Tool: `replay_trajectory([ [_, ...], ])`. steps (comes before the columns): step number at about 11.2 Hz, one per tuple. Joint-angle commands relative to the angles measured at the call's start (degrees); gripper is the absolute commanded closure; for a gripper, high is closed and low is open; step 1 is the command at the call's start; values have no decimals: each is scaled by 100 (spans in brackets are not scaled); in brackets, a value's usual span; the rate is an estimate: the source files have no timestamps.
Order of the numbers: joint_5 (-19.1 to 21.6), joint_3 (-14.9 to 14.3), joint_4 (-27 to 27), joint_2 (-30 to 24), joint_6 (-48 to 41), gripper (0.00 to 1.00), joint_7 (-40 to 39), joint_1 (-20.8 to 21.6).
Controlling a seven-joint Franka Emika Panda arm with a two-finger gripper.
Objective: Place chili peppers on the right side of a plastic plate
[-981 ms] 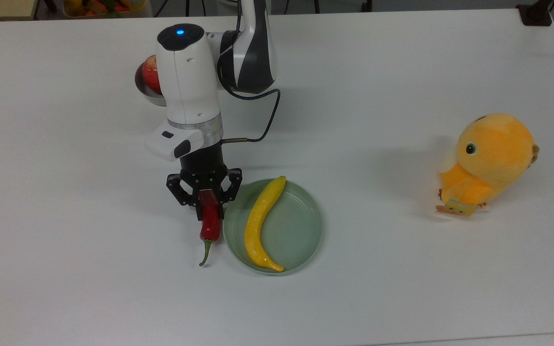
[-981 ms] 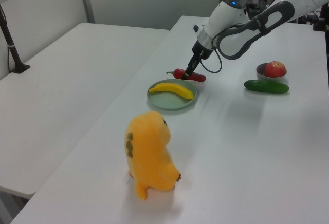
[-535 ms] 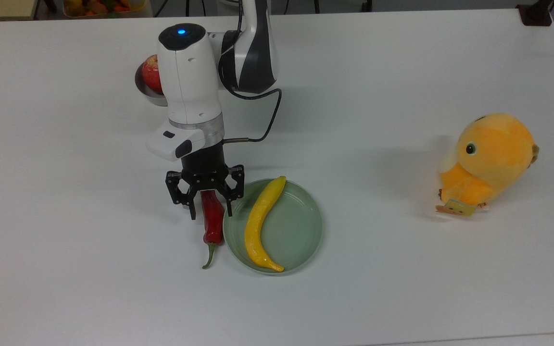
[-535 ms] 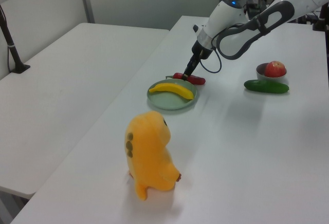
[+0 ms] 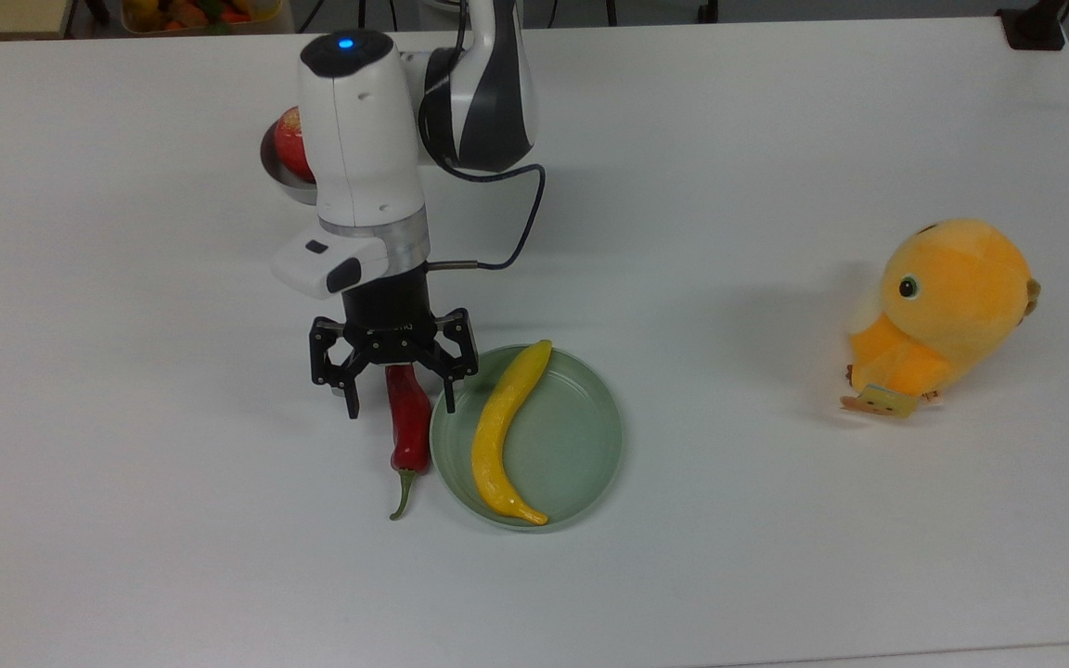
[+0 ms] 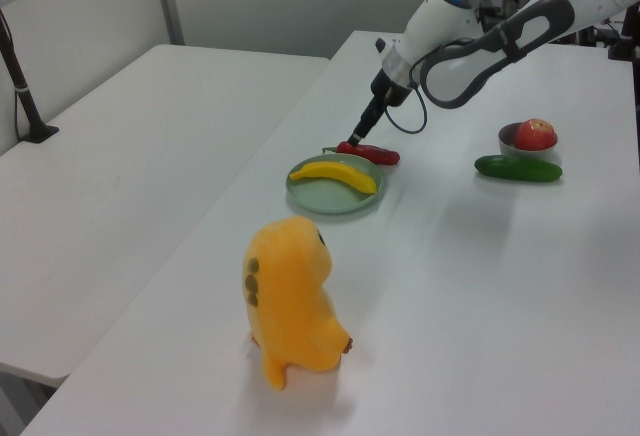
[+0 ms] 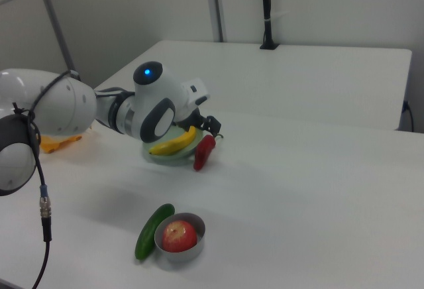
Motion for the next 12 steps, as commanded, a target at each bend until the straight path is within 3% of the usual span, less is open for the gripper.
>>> replay_trajectory([
  [1, 32, -103, -169, -732, -590, 0, 532, 59],
  [5, -13, -498, -134, -2154, -3381, 0, 787, 103],
  [7, -30, -507, -107, -2753, -4580, 0, 1147, 50],
  [12, -48, -411, 253, -3371, -6797, 0, 1676, 112],
])
